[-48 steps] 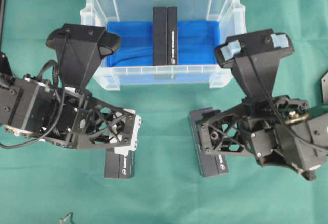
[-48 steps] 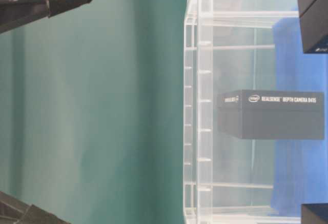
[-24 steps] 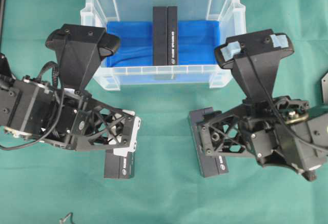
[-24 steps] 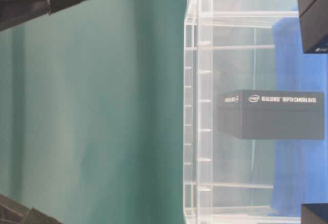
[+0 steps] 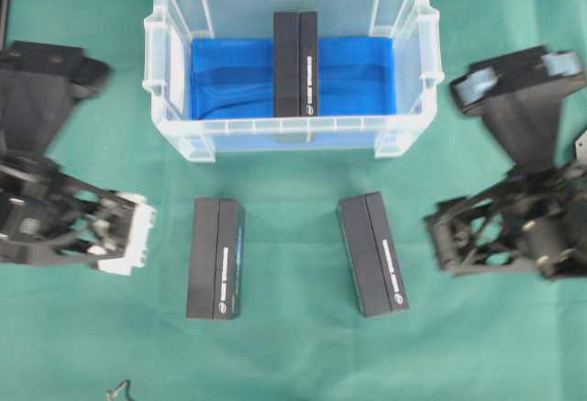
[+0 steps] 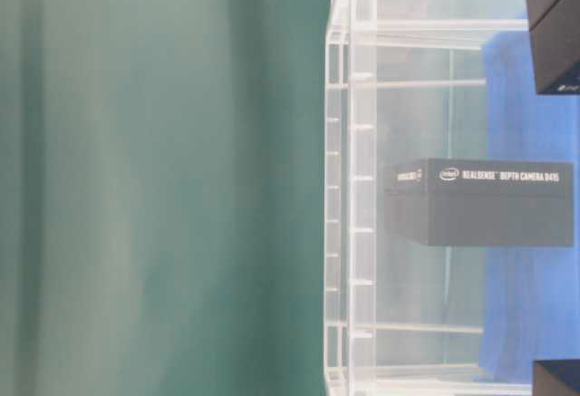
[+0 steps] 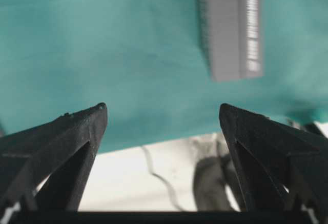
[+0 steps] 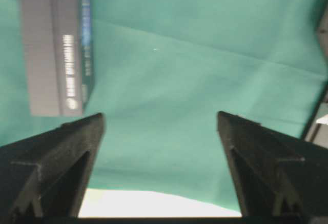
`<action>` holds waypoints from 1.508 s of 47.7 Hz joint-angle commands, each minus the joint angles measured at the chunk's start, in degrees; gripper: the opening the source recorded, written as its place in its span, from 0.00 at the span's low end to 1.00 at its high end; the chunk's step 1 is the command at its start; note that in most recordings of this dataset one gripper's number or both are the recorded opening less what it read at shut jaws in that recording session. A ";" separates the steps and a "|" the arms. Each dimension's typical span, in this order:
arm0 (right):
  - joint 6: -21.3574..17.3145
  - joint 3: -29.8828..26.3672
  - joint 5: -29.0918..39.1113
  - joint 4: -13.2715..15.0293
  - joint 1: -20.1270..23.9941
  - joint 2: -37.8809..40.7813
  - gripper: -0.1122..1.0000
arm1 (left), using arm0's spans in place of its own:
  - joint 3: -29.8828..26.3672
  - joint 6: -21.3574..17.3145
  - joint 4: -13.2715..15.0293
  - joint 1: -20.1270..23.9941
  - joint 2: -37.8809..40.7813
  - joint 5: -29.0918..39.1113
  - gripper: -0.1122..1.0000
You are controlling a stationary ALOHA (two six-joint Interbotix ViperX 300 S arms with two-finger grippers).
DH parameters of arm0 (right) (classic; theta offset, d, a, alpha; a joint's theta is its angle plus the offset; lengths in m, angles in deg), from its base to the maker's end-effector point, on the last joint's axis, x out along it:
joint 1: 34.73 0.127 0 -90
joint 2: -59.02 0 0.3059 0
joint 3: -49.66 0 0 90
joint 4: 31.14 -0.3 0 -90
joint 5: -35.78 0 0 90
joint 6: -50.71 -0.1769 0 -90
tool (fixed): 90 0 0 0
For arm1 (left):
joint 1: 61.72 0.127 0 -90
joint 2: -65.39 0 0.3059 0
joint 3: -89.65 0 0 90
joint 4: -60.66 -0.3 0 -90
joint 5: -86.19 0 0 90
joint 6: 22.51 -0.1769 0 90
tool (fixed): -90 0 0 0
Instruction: Take the box out of the case with both arms.
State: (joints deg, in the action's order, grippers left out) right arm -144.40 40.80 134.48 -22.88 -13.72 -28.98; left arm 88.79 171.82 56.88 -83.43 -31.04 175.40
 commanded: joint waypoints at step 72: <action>25.05 15.56 -4.48 2.99 -29.71 -18.81 0.86 | 7.29 -23.12 -0.35 27.69 -10.63 2.81 0.88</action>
State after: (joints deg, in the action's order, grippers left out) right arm -121.64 56.89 131.23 -20.06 -40.09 -47.44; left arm 97.50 150.38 56.70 -58.47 -41.33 178.21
